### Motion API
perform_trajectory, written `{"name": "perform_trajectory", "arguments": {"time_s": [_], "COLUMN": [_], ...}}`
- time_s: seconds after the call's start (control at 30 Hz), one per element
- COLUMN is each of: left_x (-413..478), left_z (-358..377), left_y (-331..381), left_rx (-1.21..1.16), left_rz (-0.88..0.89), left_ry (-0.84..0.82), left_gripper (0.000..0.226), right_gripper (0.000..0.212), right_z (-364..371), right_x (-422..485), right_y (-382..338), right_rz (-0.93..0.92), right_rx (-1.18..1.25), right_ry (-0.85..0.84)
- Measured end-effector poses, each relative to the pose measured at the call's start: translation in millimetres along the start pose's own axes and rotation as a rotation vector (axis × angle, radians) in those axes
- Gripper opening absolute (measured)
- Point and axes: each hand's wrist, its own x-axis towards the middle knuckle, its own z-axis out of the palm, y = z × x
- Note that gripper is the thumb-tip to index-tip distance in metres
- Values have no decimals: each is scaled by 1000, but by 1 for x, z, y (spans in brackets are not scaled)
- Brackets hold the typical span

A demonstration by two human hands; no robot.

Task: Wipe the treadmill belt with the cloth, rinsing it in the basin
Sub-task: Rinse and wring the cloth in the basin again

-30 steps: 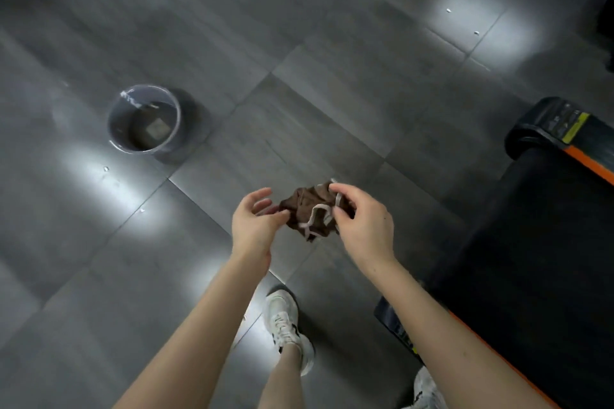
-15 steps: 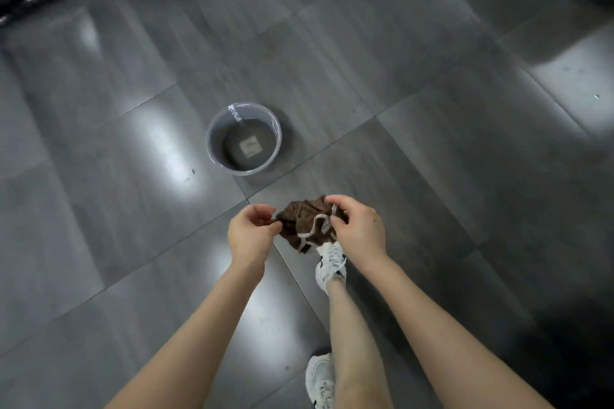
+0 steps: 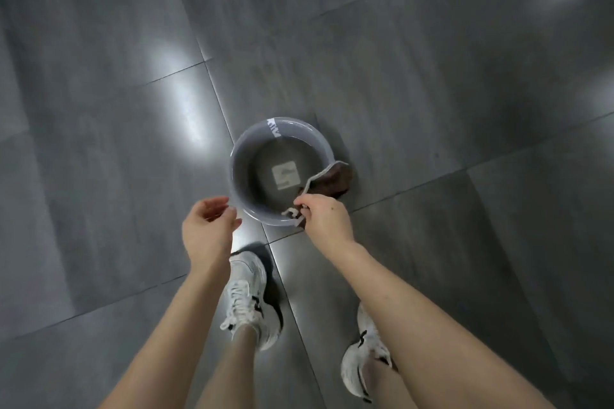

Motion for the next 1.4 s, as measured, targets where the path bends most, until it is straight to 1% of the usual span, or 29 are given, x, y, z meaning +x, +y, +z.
{"name": "perform_trajectory", "arguments": {"time_s": [0.07,0.2,0.27,0.3,0.33,0.4,0.43,0.5,0.53,0.57,0.63,0.67,0.73,0.77,0.8,0.87,0.9,0.93,1.0,1.03,1.07,1.1,1.13,1.17,1.2,1.27,1.33,1.37,1.4], "left_x": [38,106,138,153,167,191,201,218,226,232,240,243,247,248,250,251,252,253,254,254,254,252,248,245,241,238,240,241,241], "left_z": [8,26,36,42,49,64,72,88,96,103,114,119,126,129,131,137,139,141,144,145,145,145,145,145,144,143,142,142,142], "left_y": [-12,-43,-62,-70,-77,-89,-94,-102,-105,-108,-111,-110,-105,-102,-100,-95,-95,-96,-100,-102,-104,-104,-104,-104,-104,-106,-110,-113,-115], "left_rx": [-2,118,209,248,278,319,334,350,350,349,360,378,390,379,355,292,273,264,255,262,279,302,320,333,335,268,135,63,-8], "left_rz": [0,106,159,182,202,241,267,334,368,402,495,562,666,676,660,596,569,544,482,444,392,322,221,94,-37,-254,-388,-423,-448], "left_ry": [-2,-115,-154,-164,-170,-173,-172,-180,-190,-204,-237,-251,-272,-282,-290,-299,-302,-308,-336,-365,-410,-467,-530,-587,-638,-727,-793,-810,-817], "left_gripper": [19,23,24,24,23,20,19,20,21,22,23,23,21,20,19,17,17,17,16,16,15,13,11,14,22,44,59,63,67], "right_gripper": [31,26,30,33,35,39,43,58,65,71,72,71,72,72,72,73,73,73,75,74,70,63,53,42,32,16,8,11,21], "right_z": [16,48,64,72,80,94,100,115,125,135,144,143,137,136,138,142,142,138,134,136,143,147,150,152,153,150,150,151,154], "right_x": [37,107,137,151,165,194,206,227,235,241,252,258,268,269,268,264,263,263,263,264,265,264,261,257,250,231,212,204,198], "right_y": [8,35,48,56,64,83,91,104,108,110,114,116,119,119,117,118,121,123,123,123,125,124,122,120,116,102,88,81,75], "right_rz": [13,35,8,-29,-72,-100,-55,30,5,-61,-238,-288,-243,-211,-233,-349,-371,-315,-73,20,85,116,114,83,43,-39,-146,-187,-210], "right_rx": [-9,94,56,-39,-193,-452,-488,-503,-584,-690,-825,-859,-880,-878,-900,-936,-923,-881,-798,-695,-495,-221,50,260,402,607,679,651,588], "right_ry": [0,141,111,74,53,64,70,29,-18,-65,-114,-114,-12,69,140,188,163,147,115,133,144,145,144,149,168,212,270,304,343]}}
